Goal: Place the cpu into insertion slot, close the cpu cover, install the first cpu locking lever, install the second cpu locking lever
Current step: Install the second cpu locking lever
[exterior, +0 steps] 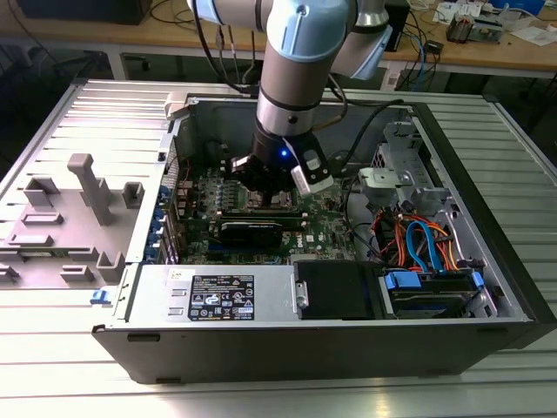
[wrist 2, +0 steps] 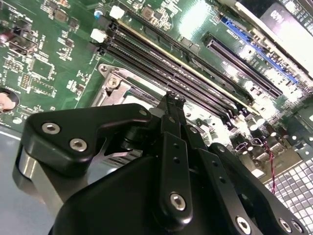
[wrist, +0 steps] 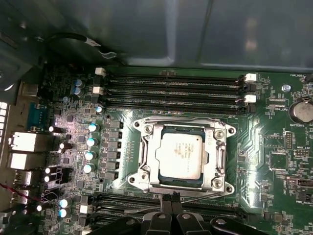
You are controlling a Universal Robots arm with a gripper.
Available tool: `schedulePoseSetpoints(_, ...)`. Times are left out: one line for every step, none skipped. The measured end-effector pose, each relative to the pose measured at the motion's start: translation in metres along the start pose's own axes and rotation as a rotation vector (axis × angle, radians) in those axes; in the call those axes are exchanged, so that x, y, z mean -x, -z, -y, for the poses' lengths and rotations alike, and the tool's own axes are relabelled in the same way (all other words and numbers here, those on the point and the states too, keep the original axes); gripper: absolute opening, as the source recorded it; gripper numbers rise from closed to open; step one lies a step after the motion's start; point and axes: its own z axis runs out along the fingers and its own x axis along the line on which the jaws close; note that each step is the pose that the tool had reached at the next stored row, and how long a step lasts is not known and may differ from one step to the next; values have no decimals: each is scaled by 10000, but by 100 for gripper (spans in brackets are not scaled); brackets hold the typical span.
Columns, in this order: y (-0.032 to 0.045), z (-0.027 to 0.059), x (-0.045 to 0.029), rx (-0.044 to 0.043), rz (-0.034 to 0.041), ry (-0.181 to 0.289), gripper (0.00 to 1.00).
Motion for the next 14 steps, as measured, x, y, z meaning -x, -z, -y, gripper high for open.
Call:
schedulePoseSetpoints(-2, 1, 0, 1, -17, 0, 11)
schedulePoseSetpoints(-3, 3, -1, 3, -28, -2, 11)
schedulePoseSetpoints(-6, 6, -2, 4, -32, -3, 11)
schedulePoseSetpoints(-8, 10, -6, 4, -35, -2, 11)
schedulePoseSetpoints(-11, 21, -11, 11, -37, -1, 11)
schedulePoseSetpoints(-12, 32, -20, 36, -35, 1, 11)
schedulePoseSetpoints(-14, 51, -31, 70, -31, 5, 11)
schedulePoseSetpoints(-16, 63, -43, 86, -31, 4, 11)
schedulePoseSetpoints(-19, 73, -58, 107, -29, 6, 11)
schedulePoseSetpoints(-24, 75, -83, 126, -29, 11, 11)
schedulePoseSetpoints(-30, 74, -116, 163, -25, 15, 11)
schedulePoseSetpoints(-33, 73, -133, 197, -23, 18, 11)
schedulePoseSetpoints(-39, 72, -158, 247, -20, 22, 11)
schedulePoseSetpoints(-44, 71, -174, 285, -17, 25, 11)
